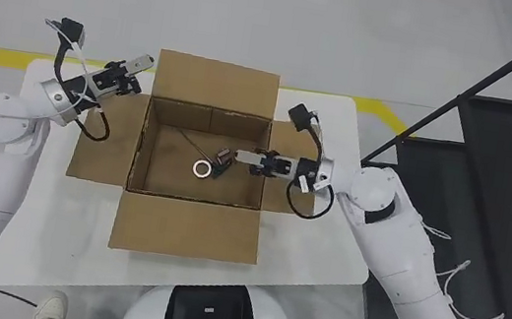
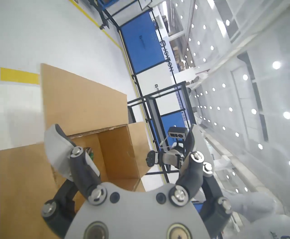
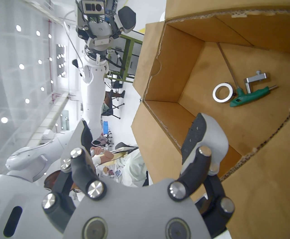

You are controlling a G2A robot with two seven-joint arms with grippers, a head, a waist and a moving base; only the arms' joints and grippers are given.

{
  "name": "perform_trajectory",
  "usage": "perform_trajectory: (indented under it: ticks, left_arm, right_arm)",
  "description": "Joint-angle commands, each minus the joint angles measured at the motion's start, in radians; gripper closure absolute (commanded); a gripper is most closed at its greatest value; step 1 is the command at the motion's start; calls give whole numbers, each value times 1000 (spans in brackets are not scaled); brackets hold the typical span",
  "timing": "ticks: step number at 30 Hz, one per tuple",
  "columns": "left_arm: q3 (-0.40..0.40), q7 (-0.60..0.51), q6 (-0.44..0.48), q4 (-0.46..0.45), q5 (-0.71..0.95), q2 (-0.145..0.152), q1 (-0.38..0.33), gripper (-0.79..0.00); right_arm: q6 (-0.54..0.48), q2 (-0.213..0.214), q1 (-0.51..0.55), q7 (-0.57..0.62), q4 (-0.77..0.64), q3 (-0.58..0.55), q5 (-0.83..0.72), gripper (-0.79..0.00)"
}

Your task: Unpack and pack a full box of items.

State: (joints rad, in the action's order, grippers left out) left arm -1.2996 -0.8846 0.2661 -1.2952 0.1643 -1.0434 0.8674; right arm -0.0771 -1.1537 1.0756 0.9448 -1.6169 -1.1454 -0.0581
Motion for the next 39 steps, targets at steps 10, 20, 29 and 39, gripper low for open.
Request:
perform_trajectory:
  ticks: [10,20,29,39]
  left_arm:
    - [38,-93,-10,59,-33,-1,-47,-785]
    - [38,-93,-10,59,-33,-1,-47,-785]
    - [38,-93,-10,59,-33,-1,-47,-785]
    - [38,-93,-10,59,-33,-1,-47,-785]
  right_arm:
    - [441,-63,-195,-135,65,274,215,-785]
    - [469,-77,-225,-145,92,316,231,-785]
    - [469,-77,-225,-145,92,316,231,-785]
    - [469,-77,-225,-145,92,316,231,-785]
